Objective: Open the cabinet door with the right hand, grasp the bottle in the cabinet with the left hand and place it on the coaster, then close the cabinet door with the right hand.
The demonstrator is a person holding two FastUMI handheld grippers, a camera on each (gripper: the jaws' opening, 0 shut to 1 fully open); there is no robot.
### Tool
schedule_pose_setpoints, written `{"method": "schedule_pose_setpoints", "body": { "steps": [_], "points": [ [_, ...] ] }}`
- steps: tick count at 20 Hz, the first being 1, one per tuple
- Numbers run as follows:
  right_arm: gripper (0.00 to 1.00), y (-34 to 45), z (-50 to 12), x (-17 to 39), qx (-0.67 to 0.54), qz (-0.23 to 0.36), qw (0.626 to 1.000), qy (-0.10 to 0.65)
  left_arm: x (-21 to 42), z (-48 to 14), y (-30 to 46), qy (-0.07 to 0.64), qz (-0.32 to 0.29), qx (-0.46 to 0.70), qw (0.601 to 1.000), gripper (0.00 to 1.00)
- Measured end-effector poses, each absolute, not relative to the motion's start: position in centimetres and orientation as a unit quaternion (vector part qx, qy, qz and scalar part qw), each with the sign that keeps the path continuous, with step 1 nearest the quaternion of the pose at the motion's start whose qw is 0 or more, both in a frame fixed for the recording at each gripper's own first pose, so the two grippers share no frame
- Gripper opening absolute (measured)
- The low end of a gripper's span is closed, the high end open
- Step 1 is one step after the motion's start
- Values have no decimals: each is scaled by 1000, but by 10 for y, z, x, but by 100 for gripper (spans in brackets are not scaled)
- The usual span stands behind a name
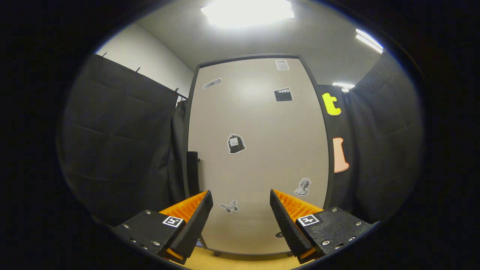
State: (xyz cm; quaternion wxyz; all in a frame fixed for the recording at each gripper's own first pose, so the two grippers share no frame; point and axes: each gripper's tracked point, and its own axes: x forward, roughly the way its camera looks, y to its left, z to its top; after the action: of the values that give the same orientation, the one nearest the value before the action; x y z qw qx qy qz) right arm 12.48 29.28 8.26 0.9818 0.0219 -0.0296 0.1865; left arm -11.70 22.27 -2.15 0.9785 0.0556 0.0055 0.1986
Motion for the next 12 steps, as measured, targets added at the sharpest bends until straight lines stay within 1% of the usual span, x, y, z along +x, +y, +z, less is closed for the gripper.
{"method": "schedule_pose_setpoints", "body": {
  "steps": [7, 9, 10, 11, 12],
  "points": [
    [94, 355, 86, 149, 20, 209, 977, -24, -130, -31, 258, 13, 224, 54, 973, 82],
    [93, 372, 82, 156, 15, 214, 977, -16, -133, -36, 266, 17, 230, 52, 972, 82],
    [91, 380, 78, 160, 12, 215, 976, -9, -134, -37, 271, 19, 233, 51, 971, 82],
    [89, 389, 76, 163, 15, 220, 975, -6, -134, -38, 275, 20, 235, 49, 970, 85],
    [85, 397, 75, 166, 19, 223, 975, -1, -135, -39, 279, 20, 238, 49, 970, 85]
  ]
}}
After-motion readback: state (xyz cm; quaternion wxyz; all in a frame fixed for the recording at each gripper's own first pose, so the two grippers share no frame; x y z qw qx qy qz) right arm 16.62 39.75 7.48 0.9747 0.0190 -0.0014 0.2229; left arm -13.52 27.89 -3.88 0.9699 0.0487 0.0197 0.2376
